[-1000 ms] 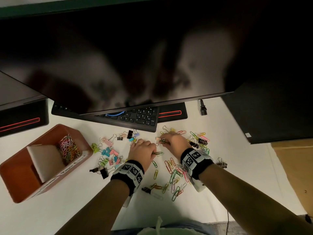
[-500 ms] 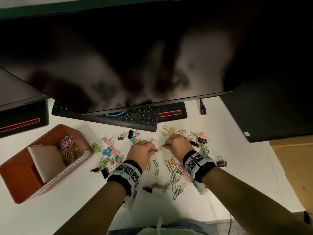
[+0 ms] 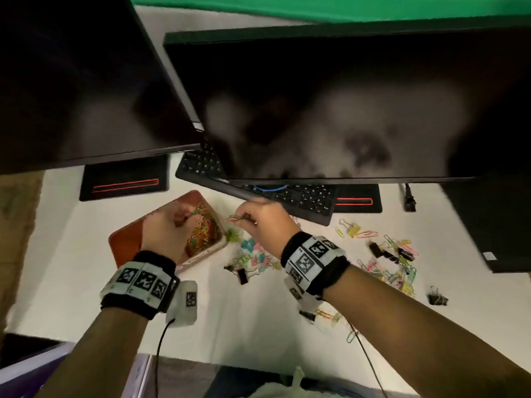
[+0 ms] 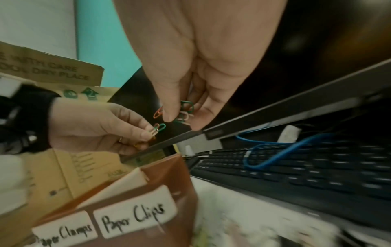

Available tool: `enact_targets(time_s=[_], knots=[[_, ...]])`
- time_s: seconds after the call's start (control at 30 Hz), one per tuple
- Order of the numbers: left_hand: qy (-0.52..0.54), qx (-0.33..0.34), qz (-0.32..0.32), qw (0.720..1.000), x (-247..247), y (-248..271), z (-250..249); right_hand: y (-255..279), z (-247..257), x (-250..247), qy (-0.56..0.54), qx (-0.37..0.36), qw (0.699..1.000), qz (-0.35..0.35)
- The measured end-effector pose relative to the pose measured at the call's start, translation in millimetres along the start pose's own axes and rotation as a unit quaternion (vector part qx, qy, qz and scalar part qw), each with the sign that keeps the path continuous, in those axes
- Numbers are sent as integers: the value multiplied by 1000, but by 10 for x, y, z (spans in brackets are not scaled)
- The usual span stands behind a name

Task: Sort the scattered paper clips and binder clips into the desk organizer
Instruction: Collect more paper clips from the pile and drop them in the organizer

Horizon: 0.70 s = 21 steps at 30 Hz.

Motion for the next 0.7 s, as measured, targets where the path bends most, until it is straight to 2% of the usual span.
enact_targets(time_s=[0.07,0.13,0.23,0.3,0.37,0.43,0.57,0.7], knots=[[9,-29,12,999,-116,-59,143,-259,203,240,-7,5,1000,20],[-5,-34,50,998,-117,-103,235,-436,304,475,-16,24,999,39],[-42,-7,74,996,-119,-140,294,-487,316,690,-39,68,995,60],[-36,18,73,997,-140,-99,275,-384,292,655,-58,77,994,41],[-20,57,77,995,-119,2,212,-177,181,547,-63,80,995,17],[-5,105,115,988,4,143,122,133,-59,393,-42,100,994,-11],[14,179,185,966,411,455,-80,929,-763,59,13,212,975,-59],[-12,211,266,940,973,789,-273,1563,-1278,-246,50,308,947,-79]])
Point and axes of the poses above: each hand's wrist, its own y-axis away from the middle knuckle, its own x-axis out of the palm, z = x × y, the point moved 7 cm from there along -y, towards the middle knuckle, and after that the axes turned 7 degrees about -x, right-handed, at the moved point
